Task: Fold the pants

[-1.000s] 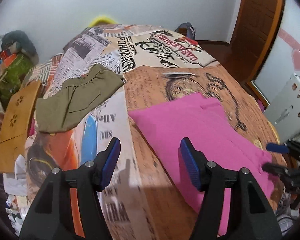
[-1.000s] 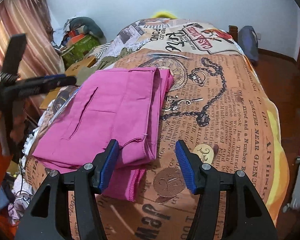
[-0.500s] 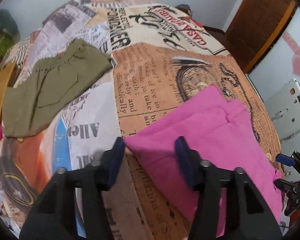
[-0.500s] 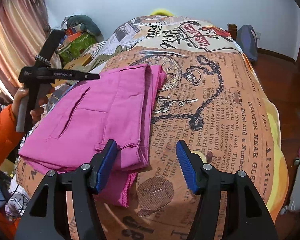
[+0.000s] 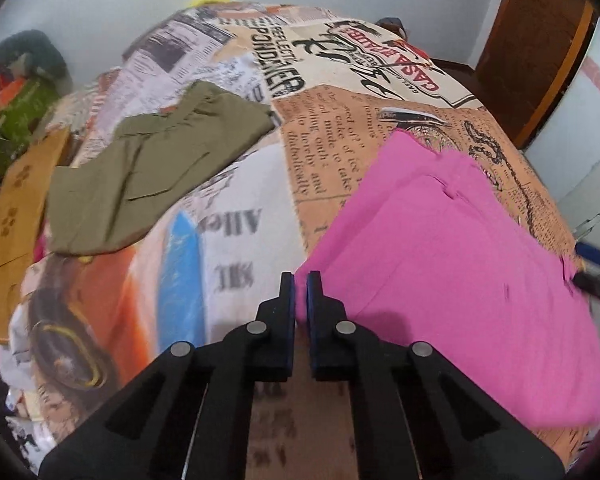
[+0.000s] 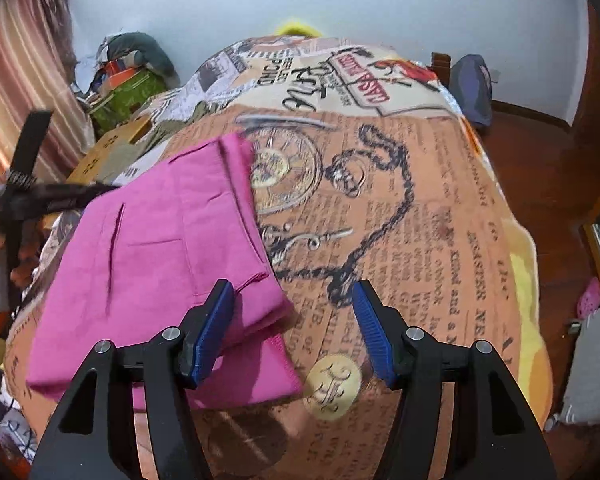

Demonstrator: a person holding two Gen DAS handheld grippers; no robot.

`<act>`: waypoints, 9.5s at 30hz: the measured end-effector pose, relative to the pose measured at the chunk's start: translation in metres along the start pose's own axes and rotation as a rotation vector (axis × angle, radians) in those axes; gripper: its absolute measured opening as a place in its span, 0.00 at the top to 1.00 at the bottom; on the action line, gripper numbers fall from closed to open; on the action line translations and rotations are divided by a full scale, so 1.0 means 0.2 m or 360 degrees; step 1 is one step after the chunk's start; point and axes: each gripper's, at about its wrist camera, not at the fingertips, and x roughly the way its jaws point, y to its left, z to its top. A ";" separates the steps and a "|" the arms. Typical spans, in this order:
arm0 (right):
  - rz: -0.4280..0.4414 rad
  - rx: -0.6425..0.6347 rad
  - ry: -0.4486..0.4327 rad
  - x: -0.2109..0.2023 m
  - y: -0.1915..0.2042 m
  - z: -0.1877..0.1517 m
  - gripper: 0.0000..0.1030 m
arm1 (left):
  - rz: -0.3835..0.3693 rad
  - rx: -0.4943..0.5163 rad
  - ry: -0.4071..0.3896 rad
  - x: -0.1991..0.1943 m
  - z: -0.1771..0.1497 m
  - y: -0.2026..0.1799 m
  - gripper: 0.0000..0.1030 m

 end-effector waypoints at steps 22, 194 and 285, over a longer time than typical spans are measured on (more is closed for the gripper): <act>0.0182 -0.0141 0.0058 0.05 0.25 -0.06 0.47 | 0.0150 -0.0133 -0.0019 -0.34 -0.51 0.05 0.98; -0.0054 -0.0667 0.0162 1.35 0.95 1.15 0.83 | 0.0370 -0.0398 -0.0051 0.52 0.34 1.47 0.88; 0.0465 -0.0503 -0.1027 -0.78 1.26 0.37 0.00 | 0.0378 -0.0336 -0.1288 -1.72 -0.57 0.19 0.00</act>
